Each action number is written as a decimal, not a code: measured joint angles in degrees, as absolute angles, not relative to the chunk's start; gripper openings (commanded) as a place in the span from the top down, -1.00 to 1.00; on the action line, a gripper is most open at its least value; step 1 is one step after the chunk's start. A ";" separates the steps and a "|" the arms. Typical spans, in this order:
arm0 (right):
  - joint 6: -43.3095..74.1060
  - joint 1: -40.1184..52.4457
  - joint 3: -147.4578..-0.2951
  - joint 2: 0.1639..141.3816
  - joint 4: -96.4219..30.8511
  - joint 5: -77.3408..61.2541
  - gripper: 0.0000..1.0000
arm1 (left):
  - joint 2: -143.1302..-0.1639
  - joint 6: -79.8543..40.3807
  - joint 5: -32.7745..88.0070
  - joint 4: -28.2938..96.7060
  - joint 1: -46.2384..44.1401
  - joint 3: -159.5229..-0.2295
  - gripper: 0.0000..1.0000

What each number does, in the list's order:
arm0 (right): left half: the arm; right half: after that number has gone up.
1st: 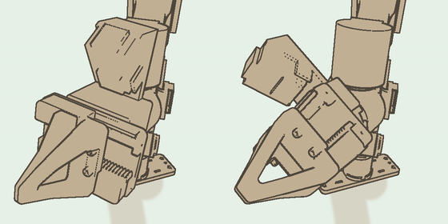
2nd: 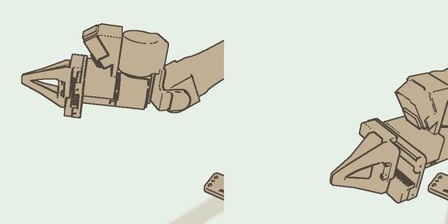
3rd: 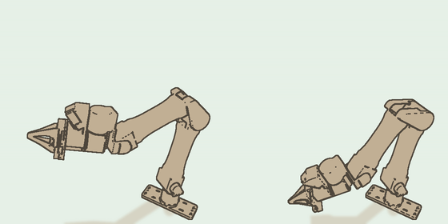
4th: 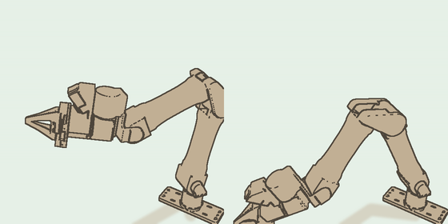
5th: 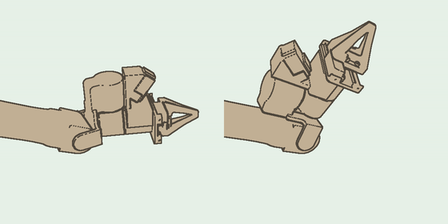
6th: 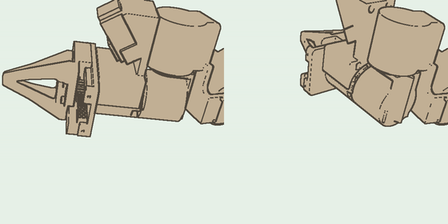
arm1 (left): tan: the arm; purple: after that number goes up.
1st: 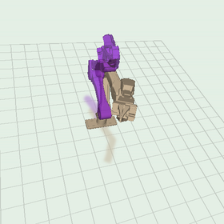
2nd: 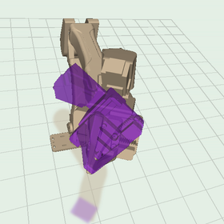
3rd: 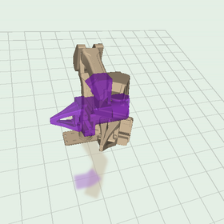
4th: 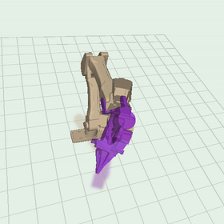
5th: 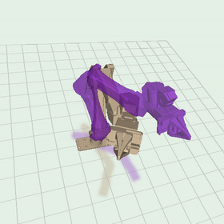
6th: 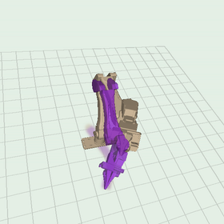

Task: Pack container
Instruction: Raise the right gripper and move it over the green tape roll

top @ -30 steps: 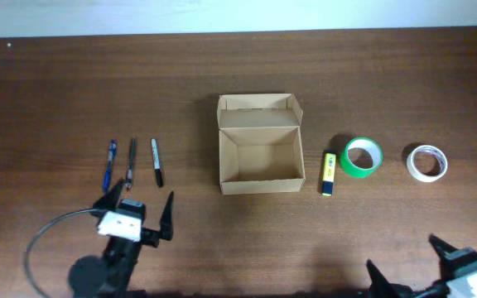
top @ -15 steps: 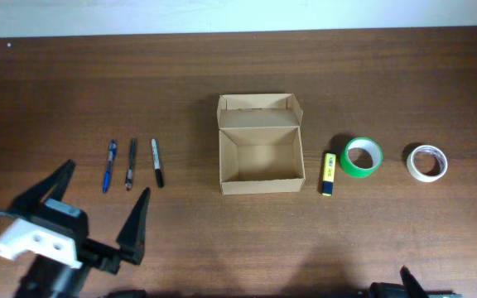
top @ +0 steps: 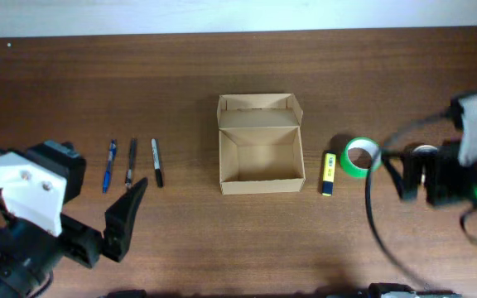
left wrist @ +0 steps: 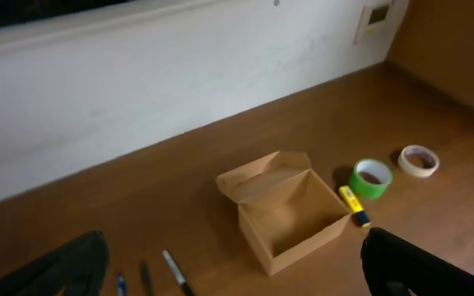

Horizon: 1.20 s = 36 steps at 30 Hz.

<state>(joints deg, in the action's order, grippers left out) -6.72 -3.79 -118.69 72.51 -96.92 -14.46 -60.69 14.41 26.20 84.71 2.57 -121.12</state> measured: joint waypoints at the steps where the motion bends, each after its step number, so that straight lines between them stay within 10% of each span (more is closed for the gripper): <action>1: -6.96 -3.75 -118.65 74.32 -96.88 -12.08 -0.97 | -60.80 15.31 26.17 84.58 2.59 -121.27 -0.99; 24: -4.08 -5.17 -118.56 101.95 -94.59 -1.56 -0.95 | -60.71 18.31 25.52 81.97 2.59 -121.73 -0.99; 36: -4.49 -5.17 -117.60 114.06 -90.41 -1.23 -0.55 | -60.71 18.48 23.11 84.33 2.59 -121.73 -0.99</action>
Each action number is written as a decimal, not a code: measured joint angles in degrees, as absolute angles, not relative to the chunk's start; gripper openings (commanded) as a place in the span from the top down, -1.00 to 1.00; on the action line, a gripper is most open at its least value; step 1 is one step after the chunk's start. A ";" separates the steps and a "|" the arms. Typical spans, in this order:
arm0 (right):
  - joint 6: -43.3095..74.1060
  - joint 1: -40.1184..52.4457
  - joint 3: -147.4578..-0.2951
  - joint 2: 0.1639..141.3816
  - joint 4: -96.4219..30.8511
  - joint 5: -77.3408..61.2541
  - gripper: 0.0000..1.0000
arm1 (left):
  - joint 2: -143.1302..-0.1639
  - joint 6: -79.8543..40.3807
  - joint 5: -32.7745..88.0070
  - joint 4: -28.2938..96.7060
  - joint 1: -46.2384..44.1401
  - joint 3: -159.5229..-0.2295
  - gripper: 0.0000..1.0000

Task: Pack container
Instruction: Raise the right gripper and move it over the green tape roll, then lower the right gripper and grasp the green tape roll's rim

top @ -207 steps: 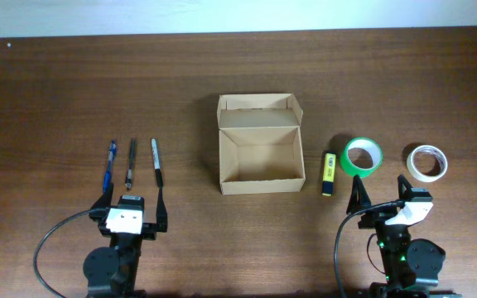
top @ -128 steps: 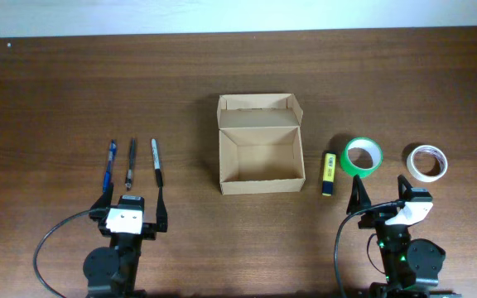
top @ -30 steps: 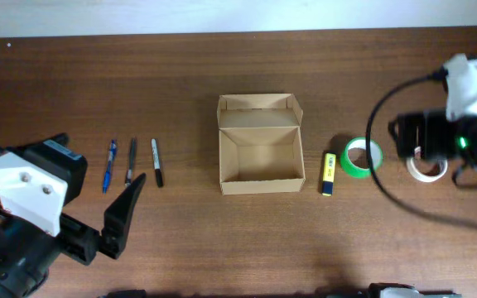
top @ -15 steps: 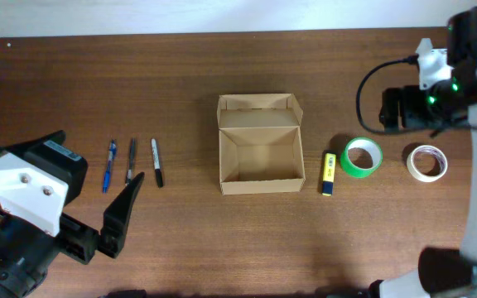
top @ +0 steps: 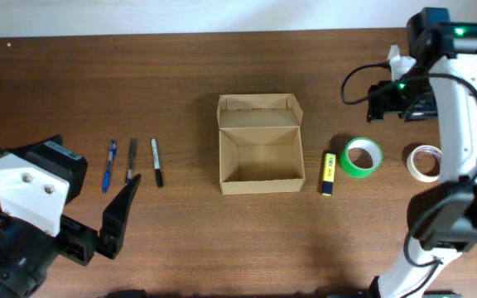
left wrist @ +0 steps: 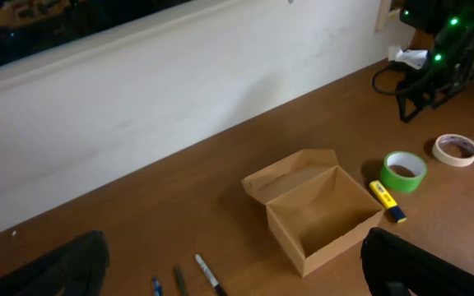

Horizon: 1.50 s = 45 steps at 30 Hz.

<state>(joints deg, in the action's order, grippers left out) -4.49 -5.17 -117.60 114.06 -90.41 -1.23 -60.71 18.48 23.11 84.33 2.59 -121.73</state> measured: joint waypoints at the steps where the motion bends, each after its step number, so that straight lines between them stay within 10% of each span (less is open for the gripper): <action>1: -4.47 -5.17 -116.90 114.34 -89.19 -1.08 -0.55 | -60.71 18.48 22.81 84.66 2.57 -121.73 -0.99; 26: -4.56 -7.55 -84.40 114.50 -63.55 -0.95 -0.53 | -60.71 18.72 19.00 86.02 2.59 -121.73 -0.98; 45: -4.64 -7.55 -83.99 114.50 -62.28 -2.81 0.92 | -60.71 18.72 18.59 86.15 2.59 -121.73 -0.99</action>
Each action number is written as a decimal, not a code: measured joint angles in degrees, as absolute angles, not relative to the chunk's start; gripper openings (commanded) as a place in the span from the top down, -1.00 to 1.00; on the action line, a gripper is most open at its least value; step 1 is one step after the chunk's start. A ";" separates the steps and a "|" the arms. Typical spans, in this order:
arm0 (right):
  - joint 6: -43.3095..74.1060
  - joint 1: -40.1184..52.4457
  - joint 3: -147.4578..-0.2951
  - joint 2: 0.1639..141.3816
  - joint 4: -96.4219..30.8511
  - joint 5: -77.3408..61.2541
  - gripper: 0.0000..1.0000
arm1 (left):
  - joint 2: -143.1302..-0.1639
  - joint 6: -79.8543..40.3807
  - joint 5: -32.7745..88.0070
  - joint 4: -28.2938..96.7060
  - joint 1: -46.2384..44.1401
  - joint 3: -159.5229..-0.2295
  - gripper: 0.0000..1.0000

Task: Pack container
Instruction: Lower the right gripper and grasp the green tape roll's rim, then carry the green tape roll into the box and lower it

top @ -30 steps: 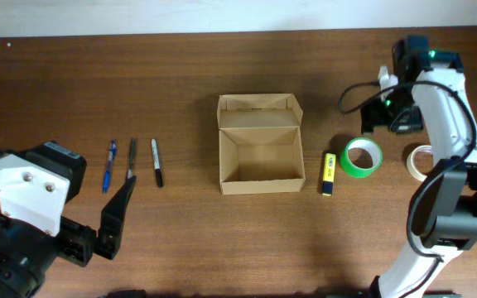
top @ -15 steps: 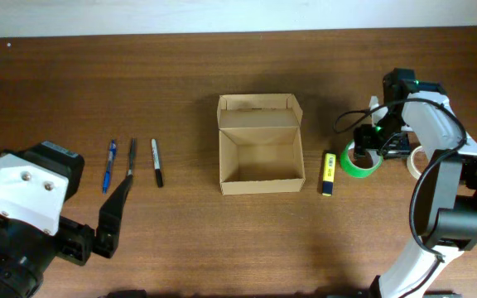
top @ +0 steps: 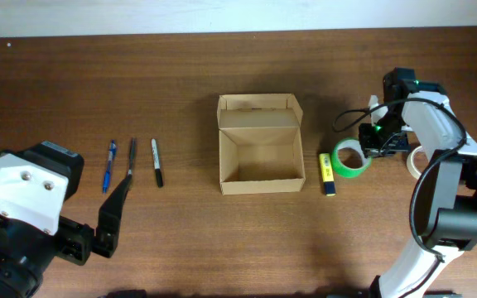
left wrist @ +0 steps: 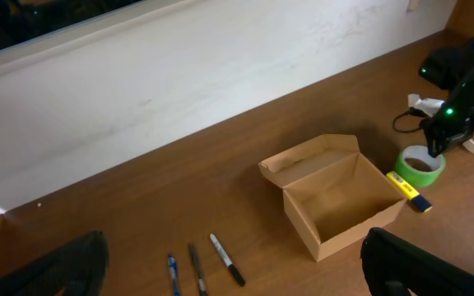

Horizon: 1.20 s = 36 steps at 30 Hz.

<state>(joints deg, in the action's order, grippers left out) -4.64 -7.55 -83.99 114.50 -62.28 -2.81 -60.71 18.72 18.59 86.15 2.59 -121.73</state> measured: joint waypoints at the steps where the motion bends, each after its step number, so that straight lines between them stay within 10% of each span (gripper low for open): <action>1: -4.32 -7.55 -83.99 114.50 -62.33 -2.81 0.92 | -60.71 18.72 18.59 86.15 2.59 -121.73 -0.98; 26: -1.21 -6.85 -98.04 90.35 -72.84 -2.20 0.92 | -60.71 18.72 17.96 86.15 2.59 -121.73 -0.99; 36: 1.34 13.76 -99.74 85.93 -77.14 0.73 0.92 | -60.71 18.72 17.93 86.15 2.59 -121.73 -0.99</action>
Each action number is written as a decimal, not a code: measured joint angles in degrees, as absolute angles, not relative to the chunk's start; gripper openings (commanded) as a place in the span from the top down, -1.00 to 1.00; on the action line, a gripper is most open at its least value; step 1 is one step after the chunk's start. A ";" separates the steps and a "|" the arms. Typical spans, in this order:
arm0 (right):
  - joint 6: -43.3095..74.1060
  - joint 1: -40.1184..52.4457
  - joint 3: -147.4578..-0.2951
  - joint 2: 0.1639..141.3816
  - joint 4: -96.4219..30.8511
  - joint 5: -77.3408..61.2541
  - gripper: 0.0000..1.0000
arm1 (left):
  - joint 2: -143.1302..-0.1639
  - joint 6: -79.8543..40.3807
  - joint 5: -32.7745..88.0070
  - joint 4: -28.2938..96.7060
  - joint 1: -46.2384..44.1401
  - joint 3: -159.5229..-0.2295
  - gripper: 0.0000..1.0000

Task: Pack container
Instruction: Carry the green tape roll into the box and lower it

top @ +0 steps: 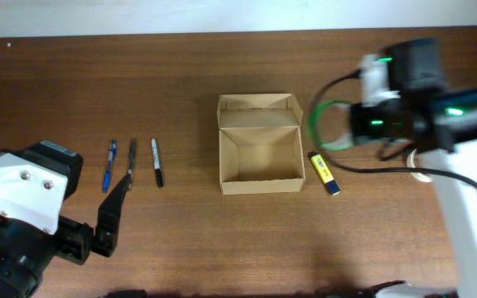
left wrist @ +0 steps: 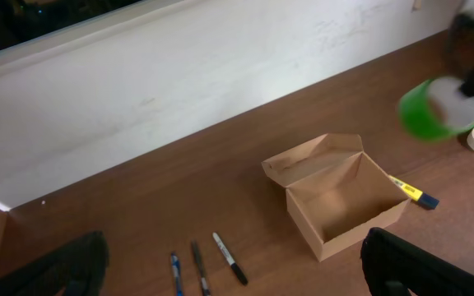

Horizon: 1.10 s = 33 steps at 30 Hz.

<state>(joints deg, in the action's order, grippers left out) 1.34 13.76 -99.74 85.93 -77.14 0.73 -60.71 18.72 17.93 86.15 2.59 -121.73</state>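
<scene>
The open cardboard box [top: 259,157] stands mid-table, its lid flap folded back; it also shows as the box [left wrist: 336,197] in the left wrist view. My right gripper [top: 344,126] is shut on the green tape roll [top: 321,124], held in the air by the box's right wall; the green tape roll [left wrist: 434,107] looks blurred. A yellow highlighter [top: 323,173] lies right of the box. Three pens [top: 131,161] lie to the left. My left gripper [left wrist: 237,275] hangs open and empty near the pens [left wrist: 197,267].
A white tape roll lies at the far right, mostly hidden under my right arm in the overhead view. A pale wall [left wrist: 179,74] runs along the table's far edge. My right arm's cable [top: 379,165] trails over the table.
My right gripper was down at the green tape roll on the table; now the roll is off the table and further left, by the box. The highlighter has turned slightly. The left arm has barely moved.
At first my right arm was at the right edge beside the green roll. Then it stood raised at the far right corner. Then its gripper was at the roll on the table, and now it holds the roll up beside the box. My left gripper stayed open.
</scene>
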 measured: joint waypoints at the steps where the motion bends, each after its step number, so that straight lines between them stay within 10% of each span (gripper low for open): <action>1: 1.56 16.34 -99.70 87.00 -76.64 0.84 0.92 | -60.71 18.72 17.93 86.15 2.59 -121.73 -0.99; 33: 2.57 28.14 -98.54 108.68 -71.07 2.61 0.92 | -60.71 18.72 17.93 87.26 2.59 -121.73 -0.99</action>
<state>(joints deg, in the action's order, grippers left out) 2.57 28.14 -98.54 108.68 -71.07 2.61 -60.71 18.72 17.93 87.26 2.59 -121.73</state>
